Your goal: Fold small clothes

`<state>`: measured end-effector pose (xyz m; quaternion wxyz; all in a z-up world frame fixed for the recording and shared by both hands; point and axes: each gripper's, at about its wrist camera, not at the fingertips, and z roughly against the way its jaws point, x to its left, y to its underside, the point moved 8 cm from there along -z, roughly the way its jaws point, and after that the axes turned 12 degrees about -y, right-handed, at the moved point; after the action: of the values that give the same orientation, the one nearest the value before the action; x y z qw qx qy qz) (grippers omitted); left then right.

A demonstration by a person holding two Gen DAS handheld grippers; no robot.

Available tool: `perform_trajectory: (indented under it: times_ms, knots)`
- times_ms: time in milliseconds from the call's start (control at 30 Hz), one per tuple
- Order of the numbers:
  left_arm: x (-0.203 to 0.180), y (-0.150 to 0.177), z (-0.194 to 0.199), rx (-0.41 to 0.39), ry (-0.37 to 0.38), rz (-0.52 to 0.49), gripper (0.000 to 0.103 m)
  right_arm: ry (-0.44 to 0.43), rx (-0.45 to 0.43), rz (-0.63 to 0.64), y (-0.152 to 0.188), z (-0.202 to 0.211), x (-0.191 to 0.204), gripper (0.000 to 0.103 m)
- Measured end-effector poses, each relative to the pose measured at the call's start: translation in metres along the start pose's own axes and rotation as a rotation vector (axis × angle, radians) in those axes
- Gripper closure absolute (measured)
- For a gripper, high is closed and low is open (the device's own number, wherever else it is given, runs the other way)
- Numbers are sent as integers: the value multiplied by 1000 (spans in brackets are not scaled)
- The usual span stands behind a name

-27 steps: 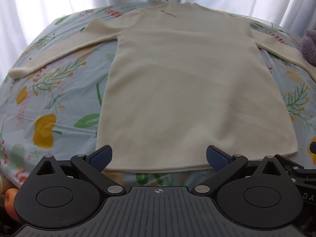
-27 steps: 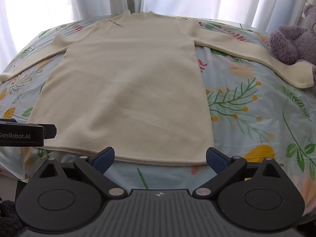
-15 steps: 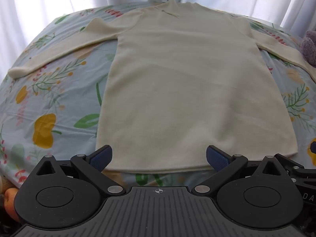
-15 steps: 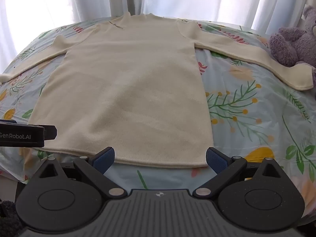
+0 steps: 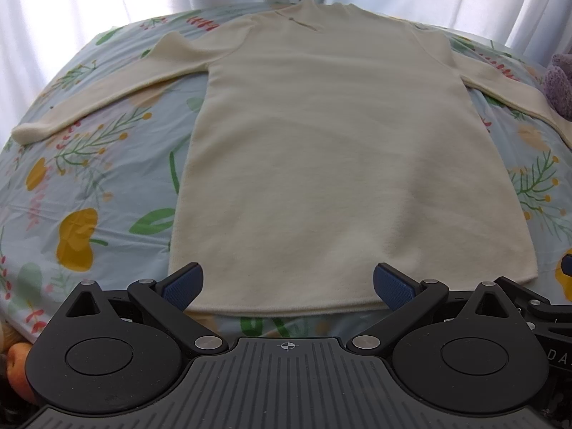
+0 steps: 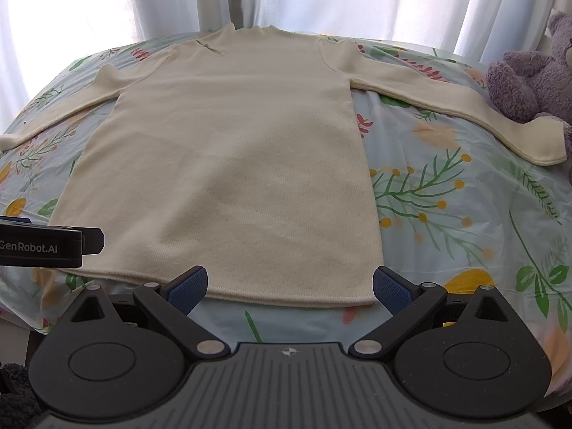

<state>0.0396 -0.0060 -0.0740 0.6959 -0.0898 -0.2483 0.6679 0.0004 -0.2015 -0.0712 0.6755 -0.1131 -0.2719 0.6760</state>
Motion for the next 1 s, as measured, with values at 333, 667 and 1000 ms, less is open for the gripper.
perform_trajectory:
  times_ms: [333, 667, 1000]
  knots:
    - [0, -1, 0, 0, 2, -1, 0, -2, -4, 5, 0, -1, -2, 4]
    - [0, -1, 1, 1, 0, -5, 0, -7, -5, 6, 0, -2, -3, 4]
    - [-2, -1, 1, 7, -2, -9, 0, -12, -7, 8, 0, -1, -3, 4]
